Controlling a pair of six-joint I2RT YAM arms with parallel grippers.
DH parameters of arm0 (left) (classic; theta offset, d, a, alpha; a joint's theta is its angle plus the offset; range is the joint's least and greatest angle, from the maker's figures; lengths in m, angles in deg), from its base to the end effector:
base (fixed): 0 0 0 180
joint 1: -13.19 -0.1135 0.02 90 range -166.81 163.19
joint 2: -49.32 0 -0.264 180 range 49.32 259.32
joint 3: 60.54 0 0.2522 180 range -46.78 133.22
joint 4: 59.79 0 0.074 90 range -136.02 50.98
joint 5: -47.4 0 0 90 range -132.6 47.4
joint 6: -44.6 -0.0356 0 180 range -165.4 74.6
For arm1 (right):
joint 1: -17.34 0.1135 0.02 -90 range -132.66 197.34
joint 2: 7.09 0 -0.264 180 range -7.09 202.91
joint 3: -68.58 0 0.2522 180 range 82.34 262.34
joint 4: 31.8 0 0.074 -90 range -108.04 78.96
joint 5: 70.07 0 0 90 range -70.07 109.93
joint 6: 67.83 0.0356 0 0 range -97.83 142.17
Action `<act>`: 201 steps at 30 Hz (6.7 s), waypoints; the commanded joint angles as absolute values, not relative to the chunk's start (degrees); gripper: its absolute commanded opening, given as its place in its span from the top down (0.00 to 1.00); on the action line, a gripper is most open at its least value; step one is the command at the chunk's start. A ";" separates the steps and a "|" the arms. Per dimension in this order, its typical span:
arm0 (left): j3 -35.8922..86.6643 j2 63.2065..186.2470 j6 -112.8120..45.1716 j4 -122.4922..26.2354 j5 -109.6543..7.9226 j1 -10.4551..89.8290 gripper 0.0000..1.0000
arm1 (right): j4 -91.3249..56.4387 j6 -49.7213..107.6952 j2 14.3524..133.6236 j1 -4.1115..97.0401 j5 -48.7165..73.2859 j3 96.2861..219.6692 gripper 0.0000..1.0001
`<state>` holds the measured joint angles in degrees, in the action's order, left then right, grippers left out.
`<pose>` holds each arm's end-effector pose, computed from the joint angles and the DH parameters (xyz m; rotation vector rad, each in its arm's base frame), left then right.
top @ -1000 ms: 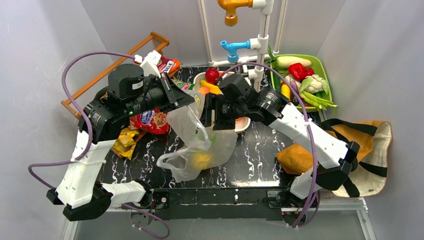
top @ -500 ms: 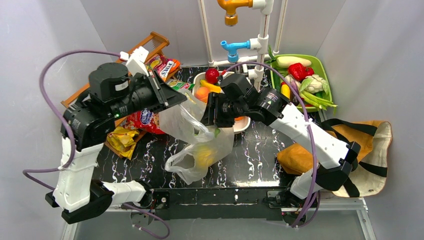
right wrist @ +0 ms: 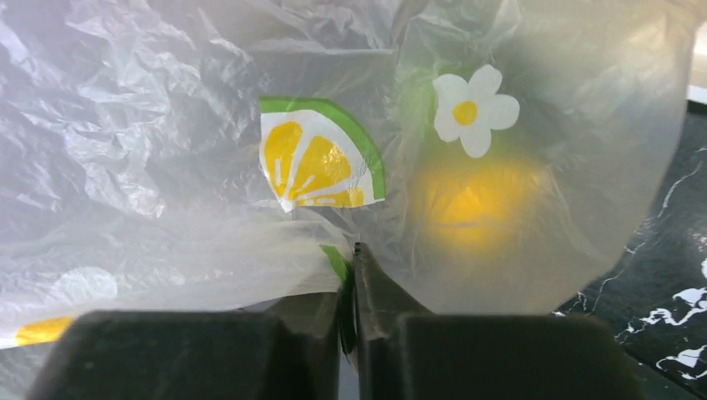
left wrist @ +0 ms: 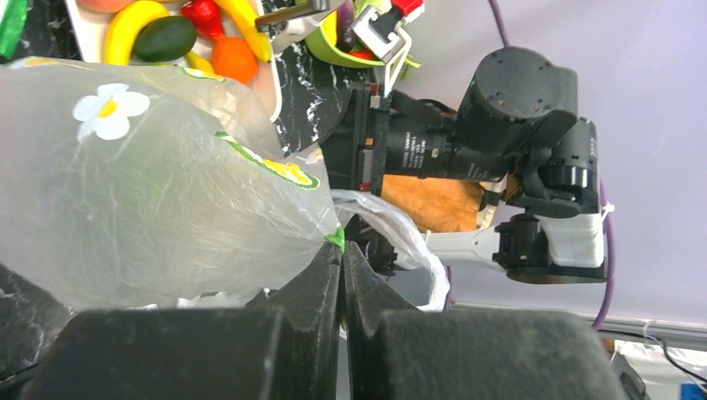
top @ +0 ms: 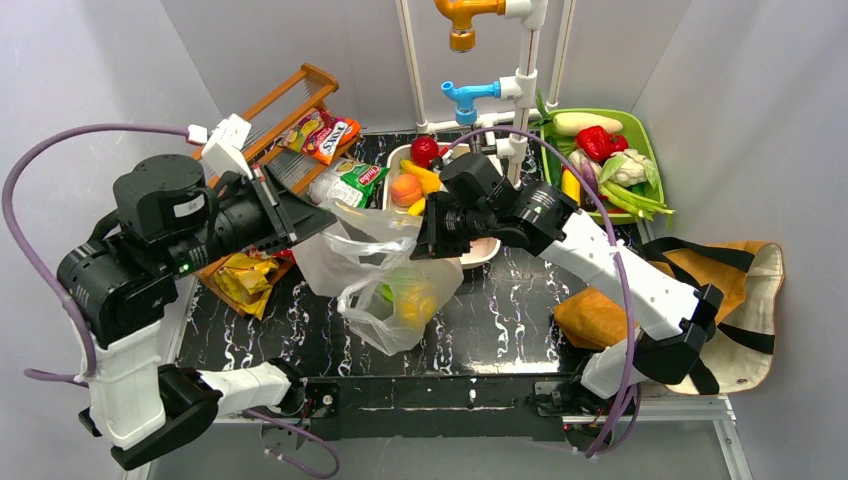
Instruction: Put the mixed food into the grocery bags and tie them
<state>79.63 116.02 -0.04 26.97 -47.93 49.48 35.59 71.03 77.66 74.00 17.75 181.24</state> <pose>0.0737 -0.0582 0.5726 -0.0822 1.9406 -1.0725 0.1656 0.2541 0.4248 -0.1900 2.4617 0.9559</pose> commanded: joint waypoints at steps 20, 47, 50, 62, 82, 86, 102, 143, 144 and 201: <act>40.82 75.85 -10.04 32.22 -35.66 49.29 0.46 | -1.85 69.38 78.25 67.52 -46.93 166.82 0.99; 49.27 110.03 -40.61 18.60 -64.64 49.31 0.36 | 26.79 47.91 90.80 66.06 -53.78 183.55 0.99; 48.35 108.94 -40.82 17.32 -66.59 49.31 0.30 | 27.28 47.86 91.22 65.78 -53.77 184.25 0.99; 46.83 110.35 -45.19 17.45 -66.97 49.26 0.10 | 34.63 43.56 93.62 65.50 -52.74 187.22 0.99; 43.84 111.92 -19.82 10.42 -43.17 49.30 1.00 | 37.14 53.67 85.57 56.64 -26.95 185.51 0.57; 50.58 114.38 -9.84 18.54 -28.62 49.29 1.00 | 37.38 56.31 81.00 54.52 -20.28 182.77 0.51; 50.22 117.93 2.72 16.82 -28.50 49.30 1.00 | 25.20 62.58 71.62 61.62 -16.03 174.29 0.49; 51.30 120.48 2.55 14.35 -30.70 48.52 1.00 | 33.59 49.19 70.98 73.94 14.65 174.30 0.49; 51.15 120.50 2.74 14.30 -30.69 48.52 1.00 | 33.41 48.63 71.63 73.96 14.12 174.66 0.49; 40.38 97.99 -26.75 32.43 -62.23 48.44 1.00 | 44.01 36.78 79.71 73.86 20.44 208.36 0.99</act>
<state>42.49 99.65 -23.40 21.72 -61.59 48.54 46.80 39.17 81.31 75.12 18.41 207.42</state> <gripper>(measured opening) 0.010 0.033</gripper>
